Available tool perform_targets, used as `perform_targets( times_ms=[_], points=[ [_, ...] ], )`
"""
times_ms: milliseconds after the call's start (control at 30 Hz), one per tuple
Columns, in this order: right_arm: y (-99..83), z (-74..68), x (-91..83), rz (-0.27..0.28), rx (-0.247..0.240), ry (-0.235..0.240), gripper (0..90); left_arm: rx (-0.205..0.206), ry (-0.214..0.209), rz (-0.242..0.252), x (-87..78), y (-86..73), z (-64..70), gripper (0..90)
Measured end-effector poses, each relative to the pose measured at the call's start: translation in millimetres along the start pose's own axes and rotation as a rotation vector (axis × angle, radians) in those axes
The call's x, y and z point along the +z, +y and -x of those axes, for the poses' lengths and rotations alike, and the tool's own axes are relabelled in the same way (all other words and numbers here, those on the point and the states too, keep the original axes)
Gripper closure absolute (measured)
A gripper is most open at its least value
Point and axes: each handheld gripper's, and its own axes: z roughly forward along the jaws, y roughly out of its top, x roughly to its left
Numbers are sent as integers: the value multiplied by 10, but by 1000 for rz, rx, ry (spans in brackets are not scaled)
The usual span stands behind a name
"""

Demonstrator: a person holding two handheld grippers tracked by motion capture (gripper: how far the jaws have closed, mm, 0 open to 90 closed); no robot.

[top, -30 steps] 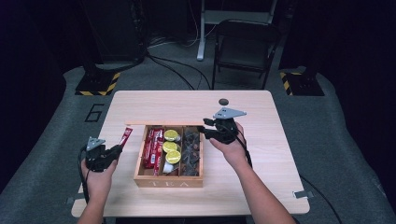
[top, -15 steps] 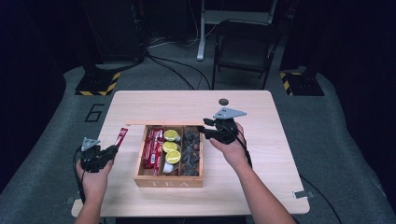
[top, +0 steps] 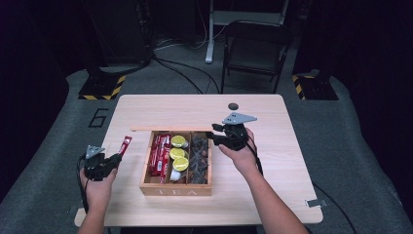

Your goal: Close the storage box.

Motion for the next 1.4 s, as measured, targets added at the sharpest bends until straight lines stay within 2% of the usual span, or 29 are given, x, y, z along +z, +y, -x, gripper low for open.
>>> perform_targets(
  times_ms=[200, 267, 733, 833, 1033, 1067, 1233, 1333, 1400],
  points=[
    [-1, -1, 0, 0, -1, 0, 568, -27, 29, -21, 86, -76, -84, 826],
    [-1, -1, 0, 0, -3, 0, 568, -32, 25, -27, 97, -89, -98, 825],
    [-4, 1, -3, -2, -10, 3, 568, -43, 42, -50, 171, -163, -150, 825],
    [-4, 1, -2, -1, -10, 3, 568, -39, 46, -74, 202, -179, -150, 824],
    [-6, 0, -3, -2, -10, 3, 568, -14, 65, -89, 247, -189, -120, 823],
    [-6, 0, -3, -1, -9, 3, 567, -19, 63, -108, 246, -190, -121, 823],
    [-8, 1, -7, -5, -13, 7, 568, -18, 80, -126, 270, -203, -145, 821],
    [-8, 1, -7, -4, -13, 6, 568, -34, 77, -147, 298, -237, -165, 818],
    [-8, 0, -6, -4, -12, 6, 568, -42, 79, -139, 312, -247, -175, 812]
  ],
)
